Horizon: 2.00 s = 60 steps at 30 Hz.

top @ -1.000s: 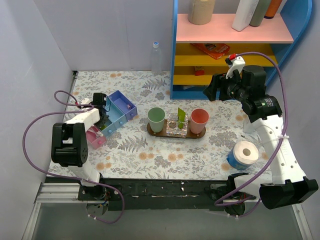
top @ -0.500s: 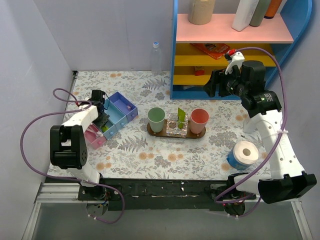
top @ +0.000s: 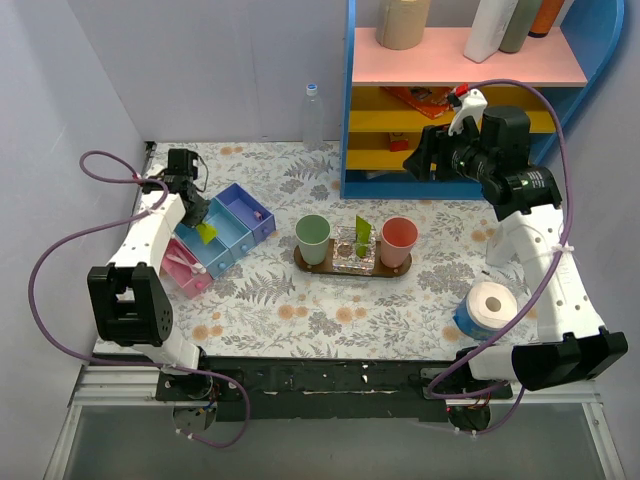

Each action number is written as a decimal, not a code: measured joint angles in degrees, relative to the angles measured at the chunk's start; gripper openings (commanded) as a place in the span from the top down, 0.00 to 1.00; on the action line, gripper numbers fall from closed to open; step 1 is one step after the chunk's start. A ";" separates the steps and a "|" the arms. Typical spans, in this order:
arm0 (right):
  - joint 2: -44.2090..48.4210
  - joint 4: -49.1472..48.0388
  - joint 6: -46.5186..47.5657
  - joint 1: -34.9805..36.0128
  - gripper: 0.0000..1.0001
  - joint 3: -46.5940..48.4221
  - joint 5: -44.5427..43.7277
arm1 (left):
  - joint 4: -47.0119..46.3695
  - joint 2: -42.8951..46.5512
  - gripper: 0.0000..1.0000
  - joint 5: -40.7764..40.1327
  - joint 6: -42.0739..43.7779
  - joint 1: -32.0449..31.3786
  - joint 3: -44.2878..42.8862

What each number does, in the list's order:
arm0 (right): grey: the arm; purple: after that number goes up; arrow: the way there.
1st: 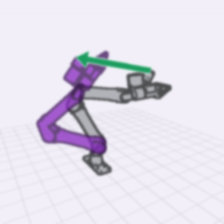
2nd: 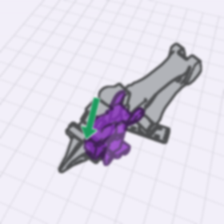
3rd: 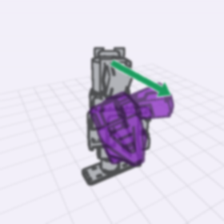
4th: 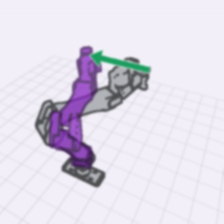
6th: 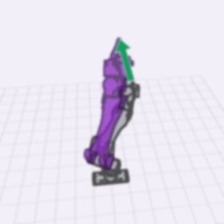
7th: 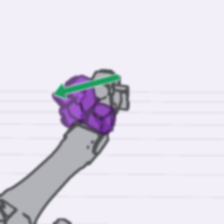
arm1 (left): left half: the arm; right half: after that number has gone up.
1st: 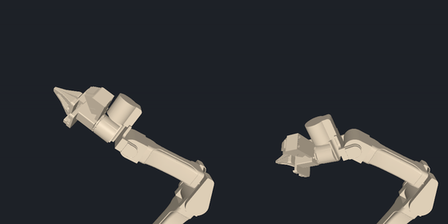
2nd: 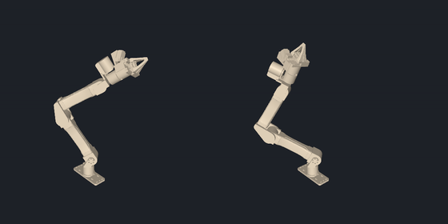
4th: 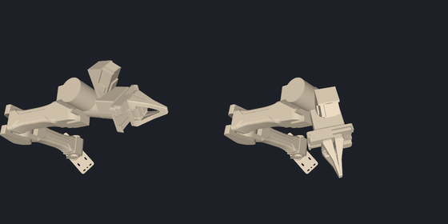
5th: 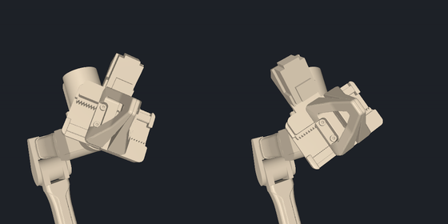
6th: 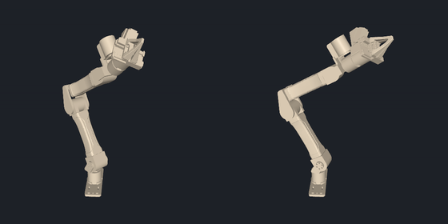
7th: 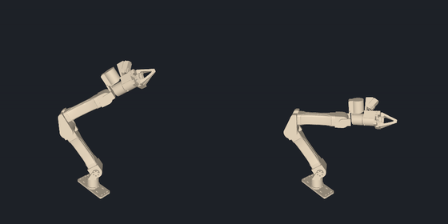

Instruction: Prepare toiletry sets of a toothbrush and toothpaste on the tray

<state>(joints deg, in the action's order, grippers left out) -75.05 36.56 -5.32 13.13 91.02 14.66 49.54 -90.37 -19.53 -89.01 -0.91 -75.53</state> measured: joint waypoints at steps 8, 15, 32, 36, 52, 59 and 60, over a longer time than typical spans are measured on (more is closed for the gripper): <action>-0.44 -1.25 -3.19 0.02 0.31 1.27 3.43 | 4.46 7.30 1.00 0.13 -3.13 0.04 -3.41; -1.31 -5.49 -5.79 4.68 0.31 1.27 2.75 | 4.79 13.40 1.00 2.19 -7.43 0.07 -5.40; -10.38 -31.45 -10.16 32.94 0.31 -5.29 -2.47 | -17.51 26.99 1.00 13.07 -16.87 0.07 12.20; -15.74 -31.74 -9.99 38.23 0.33 -2.91 -5.03 | -19.85 31.19 1.00 14.75 -18.82 0.07 14.93; -31.95 -30.69 -7.13 46.14 0.35 8.11 -12.13 | -22.18 37.00 1.00 21.38 -25.00 -0.46 20.55; -37.07 -30.40 -5.86 46.10 0.43 14.75 -13.42 | -22.21 38.47 1.00 21.92 -25.29 -0.94 20.76; -37.48 -30.38 -5.70 46.10 0.48 15.10 -13.42 | -22.23 38.66 1.00 21.94 -25.29 -0.98 20.79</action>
<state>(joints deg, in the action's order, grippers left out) -112.53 6.17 -11.03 59.22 106.13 1.23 27.31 -51.70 2.42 -114.30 -1.89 -54.74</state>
